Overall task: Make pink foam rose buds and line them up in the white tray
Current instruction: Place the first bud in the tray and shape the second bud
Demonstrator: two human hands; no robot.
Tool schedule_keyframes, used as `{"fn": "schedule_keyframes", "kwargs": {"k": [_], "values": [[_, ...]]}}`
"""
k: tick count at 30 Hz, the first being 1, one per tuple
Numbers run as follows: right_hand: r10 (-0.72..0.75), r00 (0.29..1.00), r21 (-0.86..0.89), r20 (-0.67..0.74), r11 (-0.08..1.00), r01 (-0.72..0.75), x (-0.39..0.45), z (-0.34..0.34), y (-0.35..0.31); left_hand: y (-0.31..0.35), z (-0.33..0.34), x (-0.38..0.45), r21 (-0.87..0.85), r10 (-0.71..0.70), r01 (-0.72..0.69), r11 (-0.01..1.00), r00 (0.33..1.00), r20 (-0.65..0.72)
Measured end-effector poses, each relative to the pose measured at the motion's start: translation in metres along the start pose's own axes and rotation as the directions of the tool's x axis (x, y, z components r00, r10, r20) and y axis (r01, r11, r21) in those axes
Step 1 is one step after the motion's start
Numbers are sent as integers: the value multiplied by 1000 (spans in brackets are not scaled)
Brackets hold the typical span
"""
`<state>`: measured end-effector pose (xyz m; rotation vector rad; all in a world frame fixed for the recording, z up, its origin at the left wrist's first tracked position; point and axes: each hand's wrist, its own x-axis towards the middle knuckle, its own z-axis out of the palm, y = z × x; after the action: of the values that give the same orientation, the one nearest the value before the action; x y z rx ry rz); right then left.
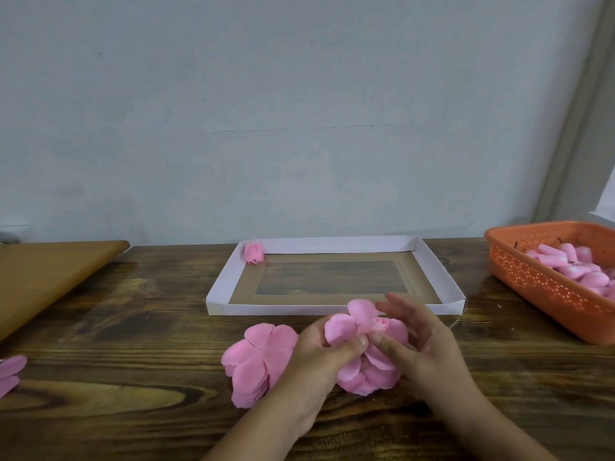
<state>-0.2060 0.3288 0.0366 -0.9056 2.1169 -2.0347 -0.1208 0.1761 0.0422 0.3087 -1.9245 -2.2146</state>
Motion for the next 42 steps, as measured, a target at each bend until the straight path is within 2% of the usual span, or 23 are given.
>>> {"fn": "schedule_keyframes", "kwargs": {"k": [3, 6, 15, 28, 32, 35, 38, 42], "values": [[62, 998, 114, 5, 991, -62, 2, 0, 1, 1, 0, -1, -11, -13, 13, 1000, 1000, 1], [77, 997, 114, 29, 990, -80, 1, 0, 1, 2, -1, -2, -14, -11, 11, 1000, 1000, 23], [-52, 994, 70, 101, 997, 45, -2, 1, -9, 3, -1, -2, -13, -13, 14, 1000, 999, 49], [-56, 996, 131, 75, 990, 45, -3, 2, -6, 2, 1, -2, -11, -15, 16, 1000, 999, 50], [-59, 998, 118, 39, 992, 54, -4, 2, -6, -3, 1, 0, 3, -38, 38, 999, 999, -7], [-60, 998, 86, 9, 995, 59, -3, 1, -6, -4, 2, 3, 69, -38, 46, 997, 993, -111], [-63, 997, 60, 38, 996, 60, -4, 2, -7, -4, 3, 3, 142, -6, 35, 989, 980, -200], [-78, 994, 7, 75, 997, 77, -5, 3, -7, -2, 4, 1, 187, 67, -24, 982, 972, -227]]}}
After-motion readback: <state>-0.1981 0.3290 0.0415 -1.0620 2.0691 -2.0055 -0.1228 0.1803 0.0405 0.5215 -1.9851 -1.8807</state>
